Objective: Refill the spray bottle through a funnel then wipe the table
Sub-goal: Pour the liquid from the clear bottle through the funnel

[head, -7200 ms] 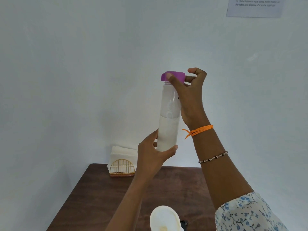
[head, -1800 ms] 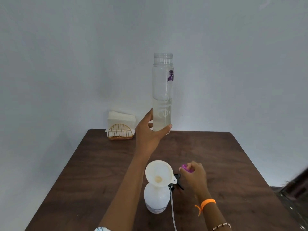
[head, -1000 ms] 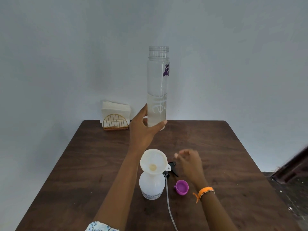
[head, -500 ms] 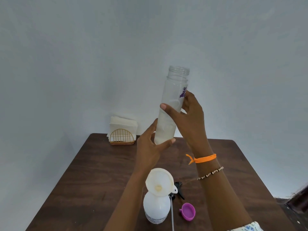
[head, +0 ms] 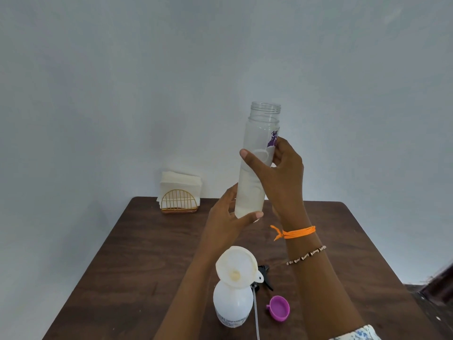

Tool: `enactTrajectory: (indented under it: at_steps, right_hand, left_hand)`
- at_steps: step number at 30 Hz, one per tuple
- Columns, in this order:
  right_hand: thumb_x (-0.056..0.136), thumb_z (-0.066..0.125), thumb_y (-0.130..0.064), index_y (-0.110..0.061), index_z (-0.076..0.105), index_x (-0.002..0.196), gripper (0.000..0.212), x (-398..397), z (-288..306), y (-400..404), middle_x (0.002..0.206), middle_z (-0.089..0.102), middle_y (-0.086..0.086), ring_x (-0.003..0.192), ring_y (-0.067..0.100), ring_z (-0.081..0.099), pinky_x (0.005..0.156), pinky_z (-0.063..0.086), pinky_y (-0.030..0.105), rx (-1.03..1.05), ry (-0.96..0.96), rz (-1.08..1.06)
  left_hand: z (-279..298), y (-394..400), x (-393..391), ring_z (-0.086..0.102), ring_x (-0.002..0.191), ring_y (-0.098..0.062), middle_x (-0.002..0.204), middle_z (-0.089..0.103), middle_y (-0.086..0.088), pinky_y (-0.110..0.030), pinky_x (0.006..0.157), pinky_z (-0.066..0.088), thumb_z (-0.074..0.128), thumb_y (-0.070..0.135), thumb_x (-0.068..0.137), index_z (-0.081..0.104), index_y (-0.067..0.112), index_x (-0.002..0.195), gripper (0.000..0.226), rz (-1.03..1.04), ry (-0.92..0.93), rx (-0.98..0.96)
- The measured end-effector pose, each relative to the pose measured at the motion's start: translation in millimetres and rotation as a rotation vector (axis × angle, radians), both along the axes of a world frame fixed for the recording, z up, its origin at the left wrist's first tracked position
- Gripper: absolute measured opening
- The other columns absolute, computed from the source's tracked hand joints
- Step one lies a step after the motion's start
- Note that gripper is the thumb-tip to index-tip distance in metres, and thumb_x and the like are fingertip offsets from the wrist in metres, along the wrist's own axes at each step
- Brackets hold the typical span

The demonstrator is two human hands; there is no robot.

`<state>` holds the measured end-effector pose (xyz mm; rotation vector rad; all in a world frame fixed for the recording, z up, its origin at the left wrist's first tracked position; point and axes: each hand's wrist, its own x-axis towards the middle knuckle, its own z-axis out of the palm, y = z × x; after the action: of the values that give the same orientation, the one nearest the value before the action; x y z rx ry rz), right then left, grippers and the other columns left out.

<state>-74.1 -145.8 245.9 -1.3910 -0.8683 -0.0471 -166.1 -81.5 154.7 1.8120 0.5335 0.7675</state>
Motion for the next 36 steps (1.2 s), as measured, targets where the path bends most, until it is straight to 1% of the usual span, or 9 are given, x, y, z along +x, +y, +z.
enactTrajectory:
  at_steps: [3,6,11,15,19,23,26,31,36]
  right_hand:
    - [0.072,0.079,-0.030,-0.021,0.062,0.099,0.033,2,-6,-7,0.091,0.068,-0.015,0.081,0.004,0.065,0.069,0.052,0.014,-0.007,0.012,0.003]
    - [0.072,0.080,-0.028,-0.020,0.062,0.099,0.033,3,-17,-16,0.091,0.069,-0.013,0.081,0.004,0.065,0.069,0.054,0.019,-0.015,0.024,-0.001]
    - [0.071,0.080,-0.027,-0.018,0.063,0.104,0.038,0,-47,-28,0.095,0.069,-0.009,0.087,0.007,0.065,0.073,0.055,0.024,-0.071,0.038,-0.011]
    - [0.071,0.080,-0.024,-0.014,0.063,0.108,0.042,0,-70,-40,0.095,0.069,-0.008,0.085,0.002,0.064,0.071,0.051,0.013,-0.121,0.017,-0.010]
    - [0.069,0.082,-0.021,-0.014,0.062,0.111,0.046,0,-88,-52,0.094,0.067,-0.014,0.083,-0.004,0.063,0.070,0.046,0.006,-0.166,0.002,0.000]
    - [0.069,0.082,-0.015,-0.019,0.062,0.110,0.046,-1,-106,-62,0.092,0.064,-0.020,0.081,-0.007,0.061,0.070,0.044,0.004,-0.212,-0.014,0.019]
    - [0.068,0.082,-0.012,-0.015,0.063,0.111,0.048,-3,-118,-68,0.092,0.066,-0.016,0.080,-0.005,0.061,0.069,0.044,0.004,-0.247,-0.005,0.029]
    - [0.067,0.082,-0.008,-0.029,0.058,0.113,0.057,-5,-135,-76,0.096,0.066,-0.010,0.084,0.000,0.059,0.071,0.046,0.008,-0.286,-0.033,0.043]
    - [0.066,0.082,-0.008,-0.015,0.062,0.118,0.056,-6,-148,-78,0.102,0.068,0.002,0.091,0.016,0.063,0.077,0.052,0.022,-0.348,-0.013,0.057]
  left_hand:
    - [-14,4,-10,0.047,0.117,0.003,0.130,0.050,0.020,-0.019,0.088,0.035,0.079,0.051,0.062,0.034,0.038,0.139,0.090,-0.073,0.133,-0.037]
    - [-34,4,-25,0.040,0.125,-0.003,0.135,0.046,0.017,-0.020,0.091,0.030,0.081,0.042,0.065,0.031,0.039,0.141,0.092,-0.082,0.220,-0.036]
    - [-61,-7,-44,0.033,0.127,-0.002,0.141,0.036,0.019,-0.026,0.095,0.030,0.080,0.052,0.059,0.030,0.045,0.139,0.095,-0.085,0.297,-0.037]
    - [-74,-9,-56,0.031,0.130,-0.006,0.147,0.027,0.015,-0.030,0.102,0.033,0.077,0.062,0.049,0.025,0.042,0.141,0.108,-0.098,0.375,-0.055]
    - [-80,-14,-63,0.029,0.133,-0.011,0.149,0.023,0.011,-0.038,0.107,0.033,0.077,0.059,0.048,0.023,0.044,0.139,0.106,-0.126,0.400,-0.056]
    - [-82,-18,-63,0.032,0.128,-0.007,0.146,0.027,0.013,-0.032,0.102,0.033,0.076,0.058,0.054,0.023,0.050,0.136,0.098,-0.150,0.377,-0.013]
    - [-85,-17,-64,0.038,0.123,-0.005,0.137,0.036,0.018,-0.025,0.095,0.038,0.072,0.056,0.061,0.036,0.051,0.129,0.077,-0.137,0.335,-0.020]
    - [-87,-17,-66,0.041,0.117,-0.002,0.127,0.043,0.020,-0.008,0.079,0.039,0.066,0.055,0.067,0.052,0.048,0.117,0.052,-0.123,0.334,-0.026]
    - [-89,-19,-66,0.038,0.113,0.006,0.128,0.038,0.028,-0.013,0.084,0.036,0.079,0.051,0.061,0.044,0.047,0.124,0.073,-0.120,0.326,-0.016]
